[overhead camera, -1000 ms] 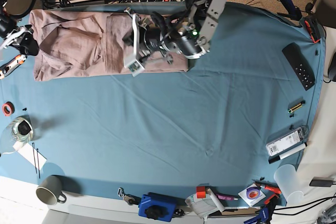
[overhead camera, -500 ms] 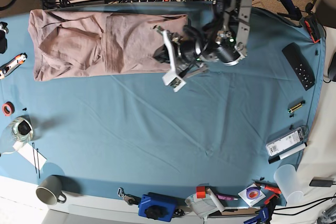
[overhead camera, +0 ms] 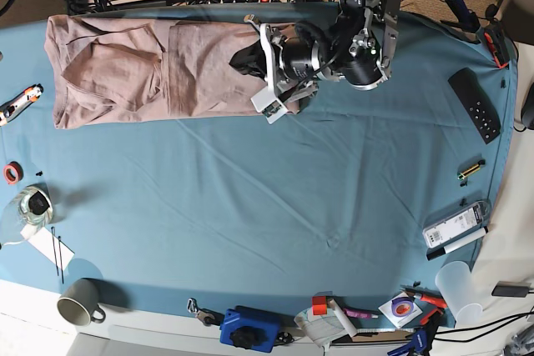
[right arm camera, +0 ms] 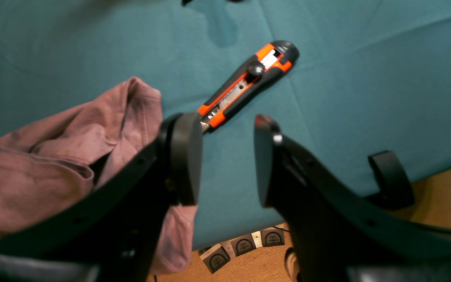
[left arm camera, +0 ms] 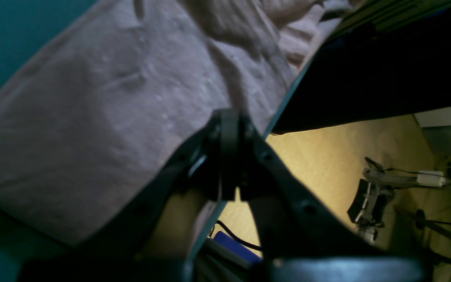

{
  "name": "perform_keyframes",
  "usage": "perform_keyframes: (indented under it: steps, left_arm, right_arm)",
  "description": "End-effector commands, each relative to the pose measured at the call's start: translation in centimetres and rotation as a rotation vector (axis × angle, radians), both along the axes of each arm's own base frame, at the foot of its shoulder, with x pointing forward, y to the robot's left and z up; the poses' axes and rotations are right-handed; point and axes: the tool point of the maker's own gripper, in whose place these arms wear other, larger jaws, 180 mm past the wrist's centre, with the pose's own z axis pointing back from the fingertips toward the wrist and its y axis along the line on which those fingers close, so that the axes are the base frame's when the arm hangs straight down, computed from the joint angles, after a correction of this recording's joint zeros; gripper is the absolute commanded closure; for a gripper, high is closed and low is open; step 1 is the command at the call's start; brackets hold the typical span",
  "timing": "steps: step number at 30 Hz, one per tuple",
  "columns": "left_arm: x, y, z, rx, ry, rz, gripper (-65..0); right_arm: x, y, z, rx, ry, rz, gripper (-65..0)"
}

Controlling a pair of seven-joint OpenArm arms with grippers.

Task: Fold the T-shirt properly

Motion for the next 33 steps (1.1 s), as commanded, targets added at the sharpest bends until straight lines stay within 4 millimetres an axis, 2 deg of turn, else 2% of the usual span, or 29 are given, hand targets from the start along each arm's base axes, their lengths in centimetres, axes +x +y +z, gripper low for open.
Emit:
perform_keyframes:
  steps: [1,3,7,11,16,18,20,22,25,29,33]
  left_arm:
    - [0.2,-0.7,1.5,-0.063,-0.033,-0.009,0.0]
    - [0.1,-0.8,1.7,-0.075,-0.03,-0.012,0.0]
    - [0.1,-0.9,1.8,-0.079,-0.033,-0.011,0.0]
    - [0.0,-1.0,1.9,-0.08,-0.05,-0.029,0.0]
    - [-0.1,-1.0,1.9,-0.087,-0.044,-0.028,0.0]
    - [-0.1,-1.1,2.0,-0.094,-0.042,-0.029,0.0]
    - [-0.1,-1.1,2.0,-0.093,-0.042,-0.029,0.0]
    - [-0.1,-1.1,2.0,-0.093,-0.042,-0.029,0.0]
    - [-0.1,-1.1,2.0,-0.094,-0.042,-0.029,0.0]
    - [-0.1,-1.1,2.0,-0.094,-0.042,-0.029,0.0]
    - [-0.1,-1.1,2.0,-0.093,-0.042,-0.029,0.0]
  right_arm:
    - [0.8,-0.4,2.1,-0.045,-0.048,0.022,-22.8]
    - [0.6,-0.3,1.8,-0.04,-0.031,0.023,-23.9]
    - [-0.2,-0.2,1.0,-0.032,0.063,0.042,-36.7]
    - [-0.3,-0.2,0.9,-0.03,0.071,0.045,-37.1]
    - [0.3,-0.3,0.9,0.001,-0.009,0.03,-37.1]
    - [0.3,-1.2,-0.3,0.063,-0.044,-0.01,-37.0]
    - [0.2,-1.8,-2.2,0.176,-0.053,-0.048,-36.9]
    - [0.4,-1.2,-3.8,0.336,-0.066,-0.041,-36.9]
    - [0.9,-0.7,-4.9,0.496,-0.095,-0.029,-36.9]
    - [1.8,-0.3,-6.6,0.581,-0.051,-0.014,-36.9]
    - [2.7,1.9,-8.5,0.608,0.043,0.054,-36.9]
